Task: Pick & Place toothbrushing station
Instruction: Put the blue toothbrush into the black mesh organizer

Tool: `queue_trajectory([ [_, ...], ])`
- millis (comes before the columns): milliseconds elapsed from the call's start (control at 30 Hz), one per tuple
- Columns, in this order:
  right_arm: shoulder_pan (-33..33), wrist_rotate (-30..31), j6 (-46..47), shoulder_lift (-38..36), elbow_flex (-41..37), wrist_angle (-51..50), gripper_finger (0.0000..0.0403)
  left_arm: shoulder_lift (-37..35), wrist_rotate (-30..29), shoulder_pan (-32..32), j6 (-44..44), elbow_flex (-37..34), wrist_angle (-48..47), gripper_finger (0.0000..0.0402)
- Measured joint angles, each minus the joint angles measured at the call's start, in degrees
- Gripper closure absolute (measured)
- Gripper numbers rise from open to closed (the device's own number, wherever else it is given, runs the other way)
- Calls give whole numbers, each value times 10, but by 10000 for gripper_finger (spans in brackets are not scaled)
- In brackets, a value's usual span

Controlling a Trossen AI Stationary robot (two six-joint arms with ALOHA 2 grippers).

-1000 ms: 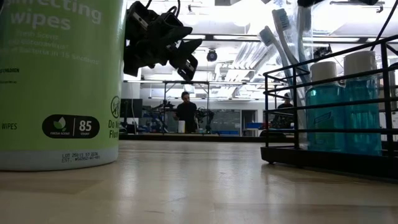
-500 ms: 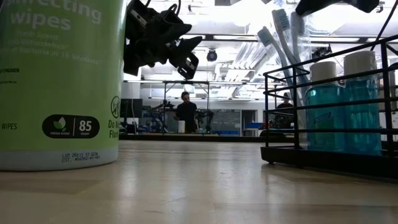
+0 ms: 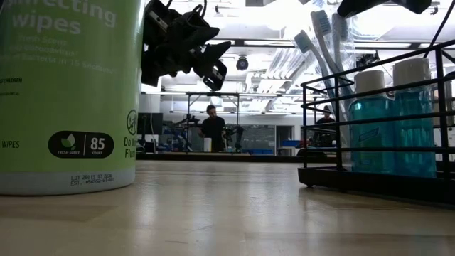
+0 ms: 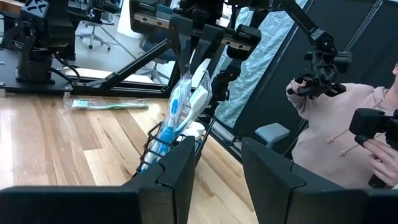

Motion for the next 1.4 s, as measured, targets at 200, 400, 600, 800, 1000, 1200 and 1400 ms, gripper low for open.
queue_trajectory([
  [200, 0, -2, -4, 0, 0, 1, 399, 0, 0, 0, 0, 0, 0, 274],
  [400, 0, -14, -23, 0, 0, 14, 399, 0, 0, 0, 0, 0, 0, 274],
  [600, 0, -22, -44, -1, 0, 27, 399, 0, 0, 0, 0, 0, 0, 274],
  [800, 0, -29, -51, -1, 0, 31, 399, 0, 0, 0, 0, 0, 0, 274],
  [1000, 0, -30, -51, -1, 0, 31, 399, 0, 0, 0, 0, 0, 0, 274],
  [1200, 0, -29, -55, -2, 0, 31, 399, 0, 0, 0, 0, 0, 0, 274],
  [1400, 0, -21, -54, -10, 0, 31, 399, 0, 0, 0, -1, 0, -2, 274],
])
